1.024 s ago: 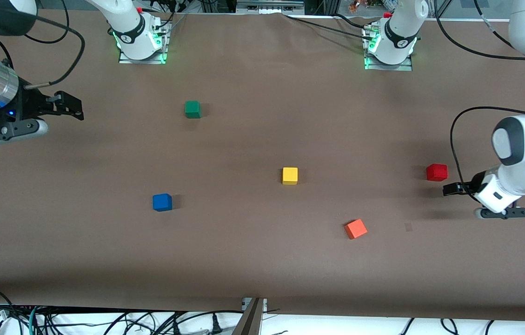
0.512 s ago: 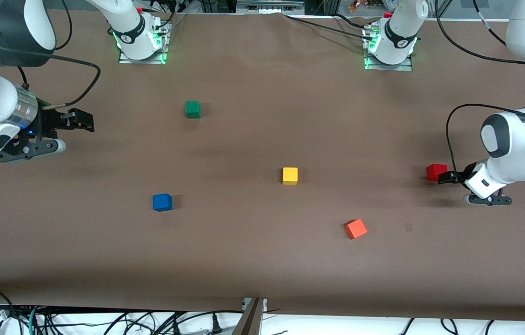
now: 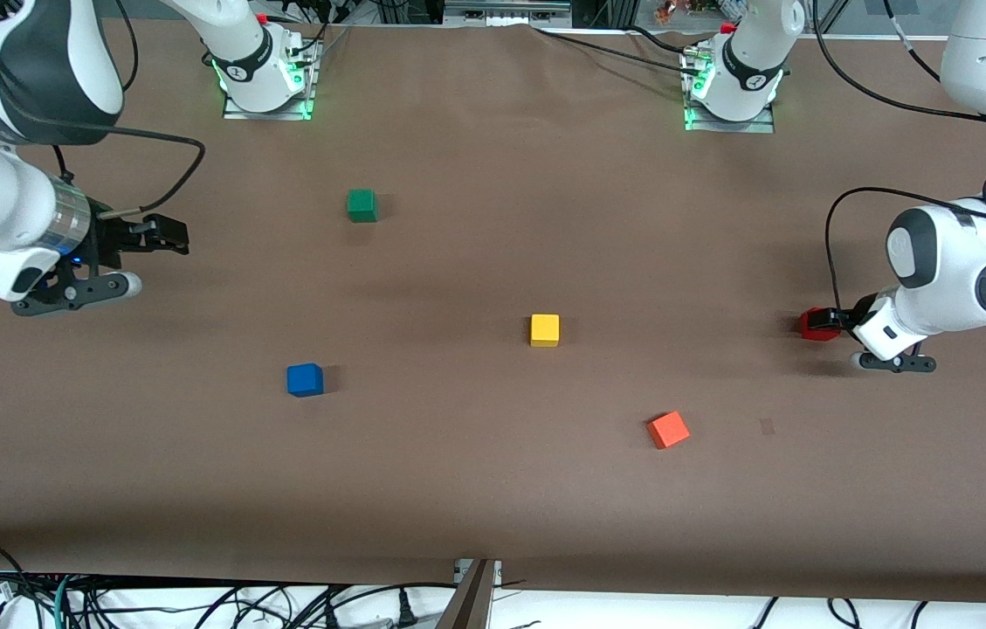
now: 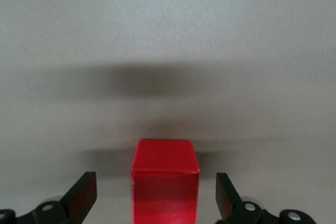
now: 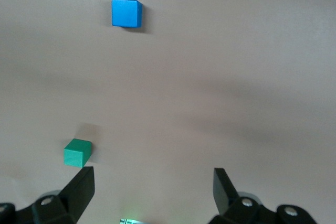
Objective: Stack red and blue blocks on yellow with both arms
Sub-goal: 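Grasp the red cube with the left gripper while the right gripper grasps blue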
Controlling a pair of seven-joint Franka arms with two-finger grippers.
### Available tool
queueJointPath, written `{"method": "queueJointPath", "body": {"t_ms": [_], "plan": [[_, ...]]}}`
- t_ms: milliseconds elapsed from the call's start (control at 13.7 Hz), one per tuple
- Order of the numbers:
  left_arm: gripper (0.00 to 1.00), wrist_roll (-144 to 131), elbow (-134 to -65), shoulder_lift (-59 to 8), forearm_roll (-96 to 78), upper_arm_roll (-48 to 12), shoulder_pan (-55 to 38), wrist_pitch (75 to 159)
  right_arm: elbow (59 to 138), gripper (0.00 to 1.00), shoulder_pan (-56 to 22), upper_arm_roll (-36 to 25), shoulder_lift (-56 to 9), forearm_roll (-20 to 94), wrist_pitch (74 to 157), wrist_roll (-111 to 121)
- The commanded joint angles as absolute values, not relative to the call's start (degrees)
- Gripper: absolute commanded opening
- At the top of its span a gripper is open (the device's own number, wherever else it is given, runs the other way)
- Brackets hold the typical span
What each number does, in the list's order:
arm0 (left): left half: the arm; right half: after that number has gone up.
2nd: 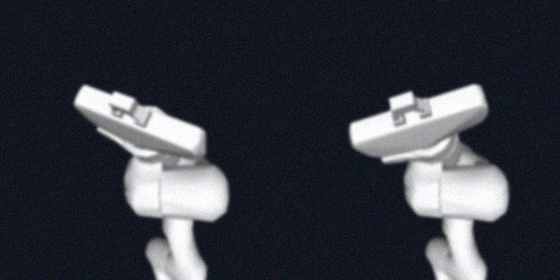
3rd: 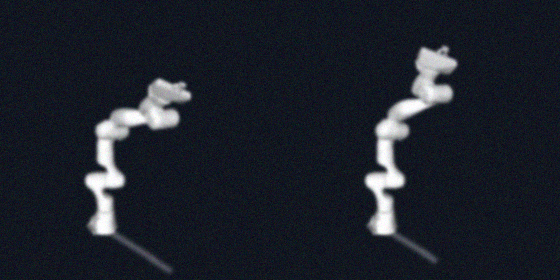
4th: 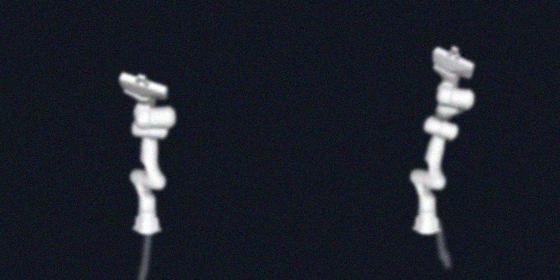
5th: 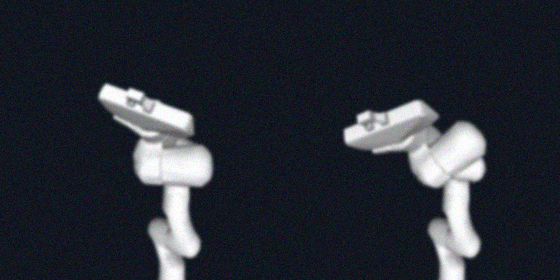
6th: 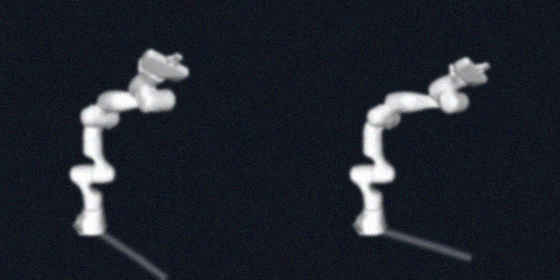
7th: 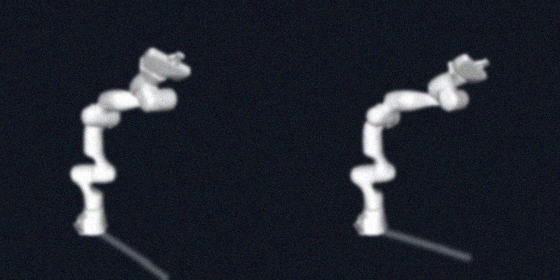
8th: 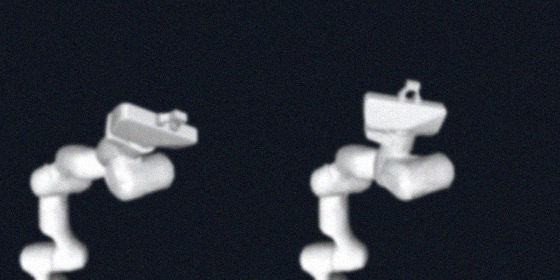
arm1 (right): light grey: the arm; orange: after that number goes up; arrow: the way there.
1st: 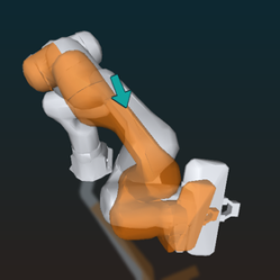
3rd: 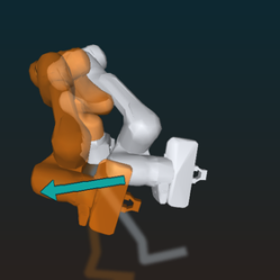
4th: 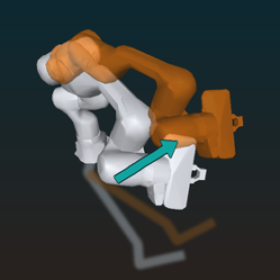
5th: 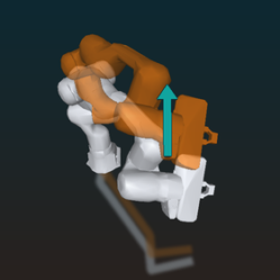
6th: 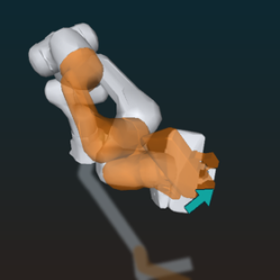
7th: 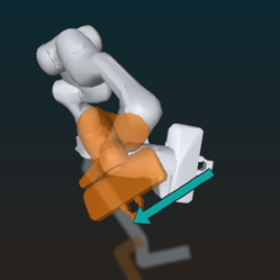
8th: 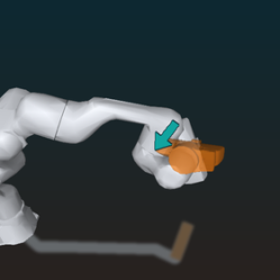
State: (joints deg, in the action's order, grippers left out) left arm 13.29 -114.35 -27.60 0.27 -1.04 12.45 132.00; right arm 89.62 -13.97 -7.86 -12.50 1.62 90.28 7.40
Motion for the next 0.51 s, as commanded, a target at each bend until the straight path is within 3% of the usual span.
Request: {"method": "queueJointPath", "body": {"t_ms": [0,73,146,220,439], "plan": [[0.74,14.50,-117.68,-25.40,0.62,-1.32,12.48,133.07,89.74,1.00,-14.41,-7.82,-14.23,2.11,91.41,7.65],[0.31,14.50,-117.69,-25.31,0.62,-1.41,12.48,132.72,89.65,1.00,-14.41,-7.82,-14.85,3.15,91.75,7.65],[0.08,14.50,-117.60,-25.31,0.62,-1.41,12.39,132.63,89.65,1.00,-14.33,-7.82,-15.20,3.86,92.54,7.65],[0.00,14.59,-117.16,-25.05,0.62,-1.41,12.39,132.19,89.30,1.00,-14.41,-7.82,-16.16,3.95,93.42,7.56],[0.00,14.07,-114.80,-23.55,0.62,-3.06,11.08,131.31,89.12,1.00,-15.11,-7.73,-20.02,5.35,99.03,4.84]]}}
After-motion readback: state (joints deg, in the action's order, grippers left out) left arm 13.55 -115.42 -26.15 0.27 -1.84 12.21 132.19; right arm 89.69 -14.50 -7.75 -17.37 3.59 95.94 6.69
